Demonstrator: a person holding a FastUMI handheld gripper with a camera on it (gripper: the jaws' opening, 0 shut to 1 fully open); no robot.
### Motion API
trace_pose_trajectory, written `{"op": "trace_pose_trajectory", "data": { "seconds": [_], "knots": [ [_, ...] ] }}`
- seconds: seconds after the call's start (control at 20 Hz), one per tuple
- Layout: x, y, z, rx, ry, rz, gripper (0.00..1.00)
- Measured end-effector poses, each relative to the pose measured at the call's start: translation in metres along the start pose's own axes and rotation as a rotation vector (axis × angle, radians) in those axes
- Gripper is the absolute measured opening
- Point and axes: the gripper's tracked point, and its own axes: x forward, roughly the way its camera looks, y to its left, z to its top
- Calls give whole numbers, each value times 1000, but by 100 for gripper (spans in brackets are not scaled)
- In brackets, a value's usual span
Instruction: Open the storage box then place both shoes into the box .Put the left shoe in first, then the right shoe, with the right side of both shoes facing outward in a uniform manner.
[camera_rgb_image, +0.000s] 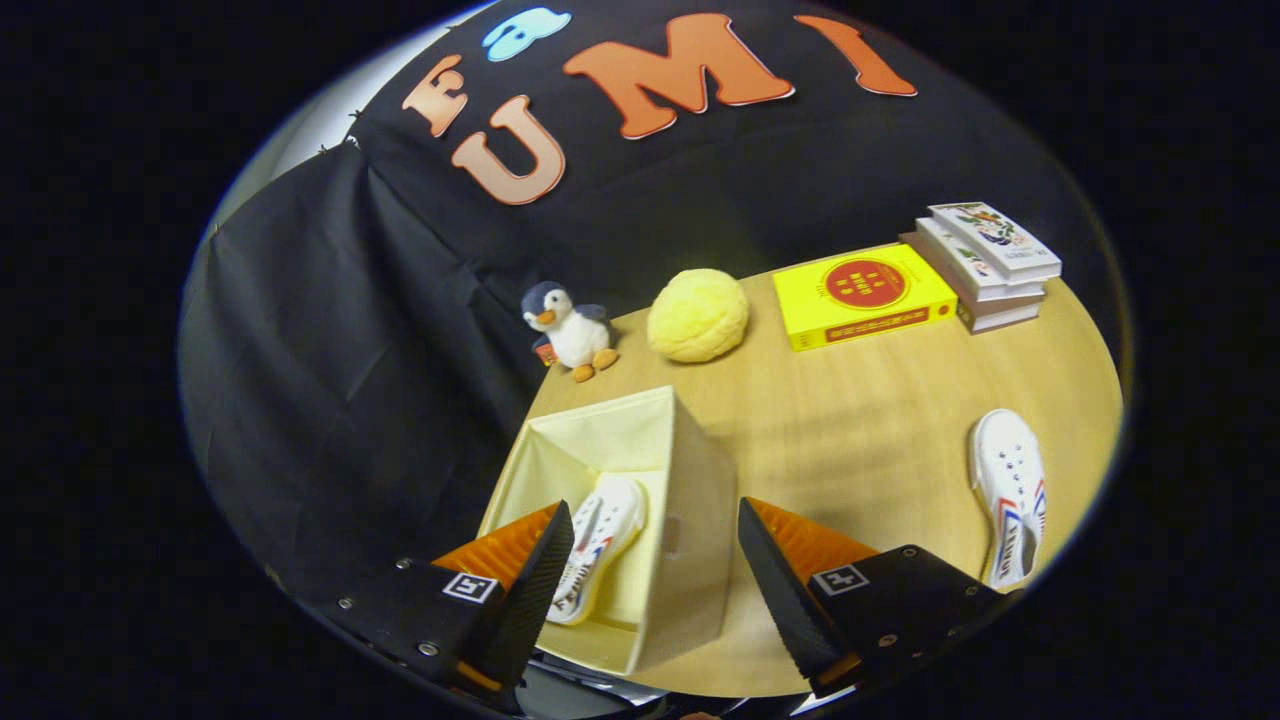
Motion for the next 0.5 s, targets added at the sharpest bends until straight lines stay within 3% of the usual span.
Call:
{"op": "trace_pose_trajectory", "data": {
  "seconds": [0.5],
  "knots": [
    [-56,-205,2,39,34,-276,98]
  ]
}}
